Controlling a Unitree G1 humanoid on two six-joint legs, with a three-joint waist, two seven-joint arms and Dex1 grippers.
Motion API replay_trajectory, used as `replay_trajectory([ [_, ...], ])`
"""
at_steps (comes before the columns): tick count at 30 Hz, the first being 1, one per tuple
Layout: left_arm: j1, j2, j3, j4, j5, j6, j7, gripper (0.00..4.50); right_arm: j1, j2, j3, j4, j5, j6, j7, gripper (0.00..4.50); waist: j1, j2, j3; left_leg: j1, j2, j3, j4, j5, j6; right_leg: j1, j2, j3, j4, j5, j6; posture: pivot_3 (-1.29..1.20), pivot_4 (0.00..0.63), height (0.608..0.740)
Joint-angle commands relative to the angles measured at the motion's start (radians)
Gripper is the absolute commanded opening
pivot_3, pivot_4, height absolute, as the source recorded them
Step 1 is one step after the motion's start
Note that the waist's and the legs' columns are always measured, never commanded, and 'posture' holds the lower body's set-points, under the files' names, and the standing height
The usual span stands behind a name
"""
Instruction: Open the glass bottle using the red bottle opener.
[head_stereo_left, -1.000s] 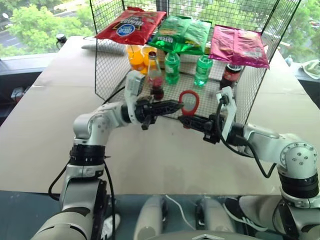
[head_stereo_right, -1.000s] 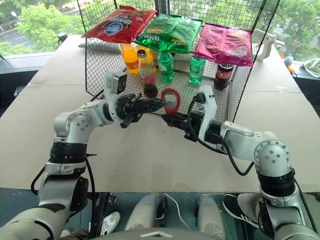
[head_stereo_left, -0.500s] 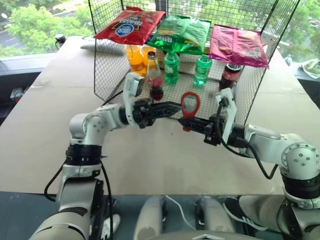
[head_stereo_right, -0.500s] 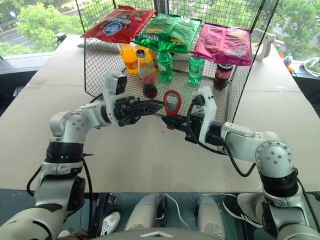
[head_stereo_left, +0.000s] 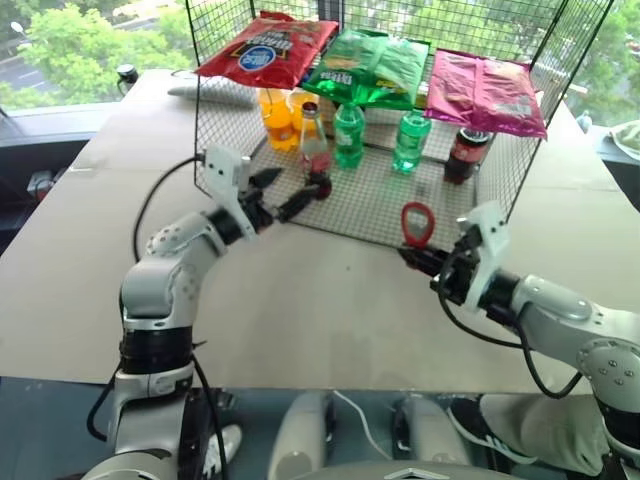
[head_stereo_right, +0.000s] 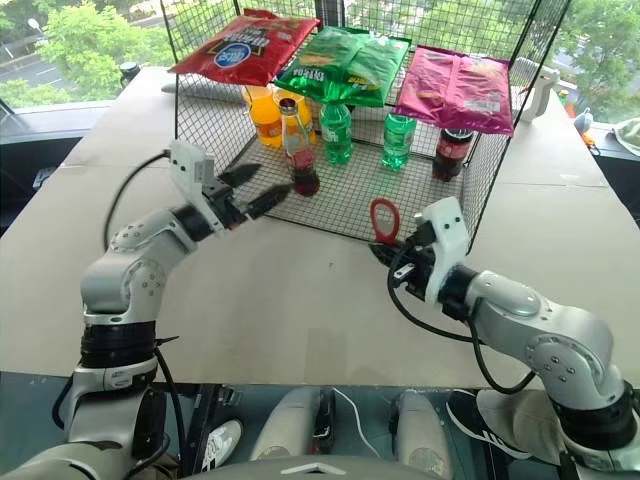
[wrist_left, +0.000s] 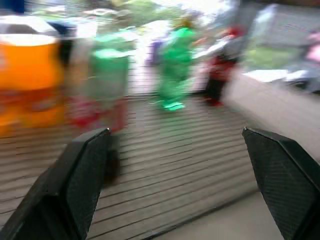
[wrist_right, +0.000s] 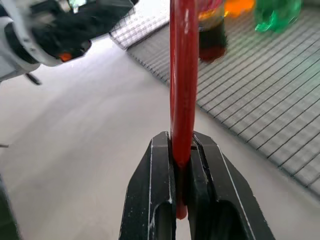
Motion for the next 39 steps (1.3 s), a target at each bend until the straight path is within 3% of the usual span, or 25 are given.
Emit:
replay_trajectory([
  [1, -0.060, -0.013, 0.016, 0.076, 0.010, -0.071, 0.012, 4.37, 0.019, -0.035, -0.049, -0.068, -0.067, -0.050, 0.064, 0.00, 0.003, 0.000, 0.000, 0.000, 0.000, 0.000, 0.000, 0.000, 0.000, 0.000, 0.000, 0.000, 0.000, 0.000, 0.000, 0.00, 0.150, 0.740],
  [9, -0.170, -0.041, -0.050, 0.243, 0.118, -0.178, 0.052, 4.37, 0.046, -0.060, -0.076, -0.090, -0.112, -0.040, 0.101, 0.00, 0.004, 0.000, 0.000, -0.001, 0.000, 0.000, 0.000, 0.000, 0.000, 0.001, 0.000, -0.002, -0.003, 0.000, 0.000, 0.00, 0.150, 0.740],
  [19, -0.399, -0.074, -0.099, 0.577, 0.190, -0.281, 0.027, 4.37, 0.084, -0.051, -0.093, -0.150, -0.149, -0.063, 0.105, 0.00, 0.002, -0.001, 0.000, -0.001, -0.001, 0.000, 0.000, 0.000, 0.001, 0.001, 0.001, -0.002, -0.003, 0.002, 0.005, 0.00, 0.150, 0.740],
  [39, -0.573, -0.116, -0.107, 0.913, 0.239, -0.445, -0.073, 4.37, 0.189, -0.016, -0.086, -0.215, -0.218, -0.088, 0.122, 0.00, 0.002, -0.001, 0.001, -0.002, -0.001, -0.001, 0.000, -0.001, 0.001, 0.001, 0.002, -0.002, -0.004, 0.003, 0.005, 0.00, 0.150, 0.740],
])
